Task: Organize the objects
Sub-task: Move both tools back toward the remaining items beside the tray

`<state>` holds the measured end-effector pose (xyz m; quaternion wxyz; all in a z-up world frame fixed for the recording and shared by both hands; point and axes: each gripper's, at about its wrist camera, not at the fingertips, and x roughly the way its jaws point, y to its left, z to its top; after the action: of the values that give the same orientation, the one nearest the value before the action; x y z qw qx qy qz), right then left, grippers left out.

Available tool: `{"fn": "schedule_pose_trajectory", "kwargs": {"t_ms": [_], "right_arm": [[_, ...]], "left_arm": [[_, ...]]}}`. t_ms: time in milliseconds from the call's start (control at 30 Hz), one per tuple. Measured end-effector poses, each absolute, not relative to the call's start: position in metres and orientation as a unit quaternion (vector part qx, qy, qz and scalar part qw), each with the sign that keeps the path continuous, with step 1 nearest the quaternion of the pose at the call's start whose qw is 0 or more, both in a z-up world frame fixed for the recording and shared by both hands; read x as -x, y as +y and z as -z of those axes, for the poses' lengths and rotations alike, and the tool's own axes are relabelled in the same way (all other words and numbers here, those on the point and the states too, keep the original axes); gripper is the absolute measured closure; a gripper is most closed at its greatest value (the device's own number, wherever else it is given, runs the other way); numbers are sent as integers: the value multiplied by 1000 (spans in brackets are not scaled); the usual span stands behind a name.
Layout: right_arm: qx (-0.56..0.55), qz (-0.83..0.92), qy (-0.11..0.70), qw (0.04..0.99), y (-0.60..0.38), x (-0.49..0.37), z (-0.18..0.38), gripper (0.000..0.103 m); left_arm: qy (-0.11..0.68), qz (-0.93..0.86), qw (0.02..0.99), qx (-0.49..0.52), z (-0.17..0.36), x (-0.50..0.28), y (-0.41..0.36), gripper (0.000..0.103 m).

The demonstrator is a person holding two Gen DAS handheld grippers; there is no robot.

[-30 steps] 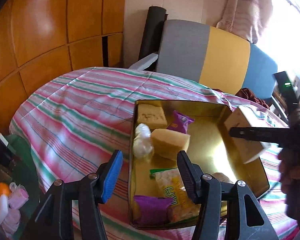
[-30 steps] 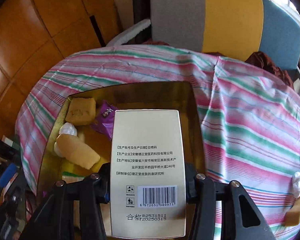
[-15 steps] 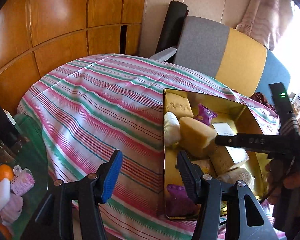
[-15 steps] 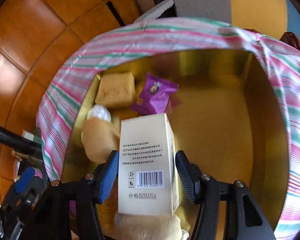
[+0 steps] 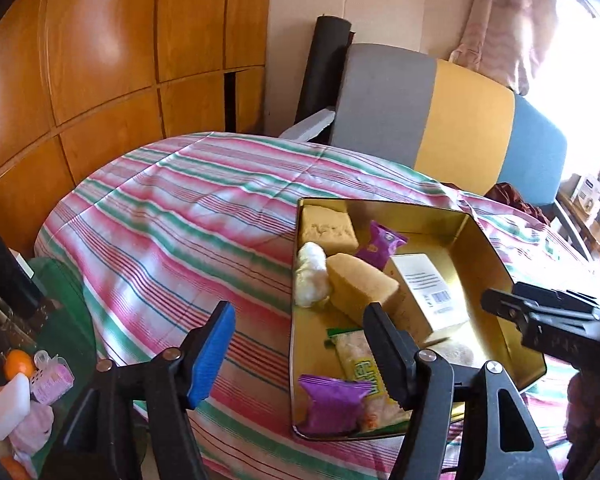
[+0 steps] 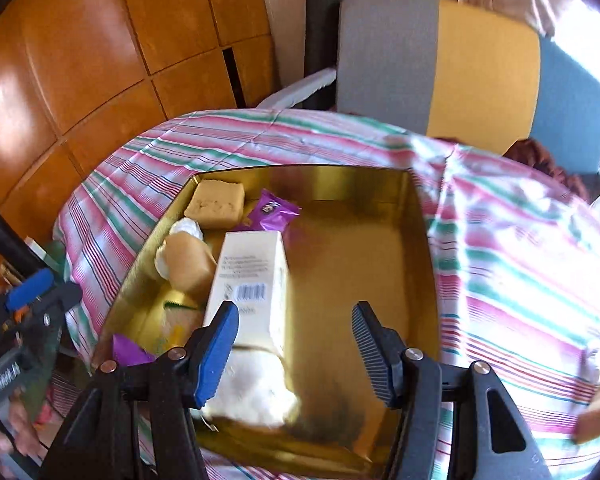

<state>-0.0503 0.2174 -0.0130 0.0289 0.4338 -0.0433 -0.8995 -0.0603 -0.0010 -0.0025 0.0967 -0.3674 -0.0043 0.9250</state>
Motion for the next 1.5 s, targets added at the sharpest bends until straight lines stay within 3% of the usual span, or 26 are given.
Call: {"fn": "schedule_pose_trajectory", "kwargs": {"t_ms": [133,633,833,1033,1233,1367,1500], "right_arm": [[-416,909,-21,13,223,29,6,37],[-393,918,-36,-41,282,-33,-6,35],[-393,911,-58,-108,344,-58,-6,35],[-387,889,-81,-233,432,-99,-11,35],[-378,828,-157,-384,527,-158,2,35],[-337,786,-298,-424,574,-198,18,35],[-328,763,-355,-429,586,-212,28,35]], "left_arm": [[9,-927,107,361,-2,56,10,32],[59,-921,163,349,-14,38,67,31],[83,-914,194,347,-15,34,98,31],[105,-905,237,337,-20,32,132,31],[117,-900,260,329,-25,34,163,31],[134,-889,279,337,-20,34,189,31],[147,-875,304,346,-14,29,217,31]]}}
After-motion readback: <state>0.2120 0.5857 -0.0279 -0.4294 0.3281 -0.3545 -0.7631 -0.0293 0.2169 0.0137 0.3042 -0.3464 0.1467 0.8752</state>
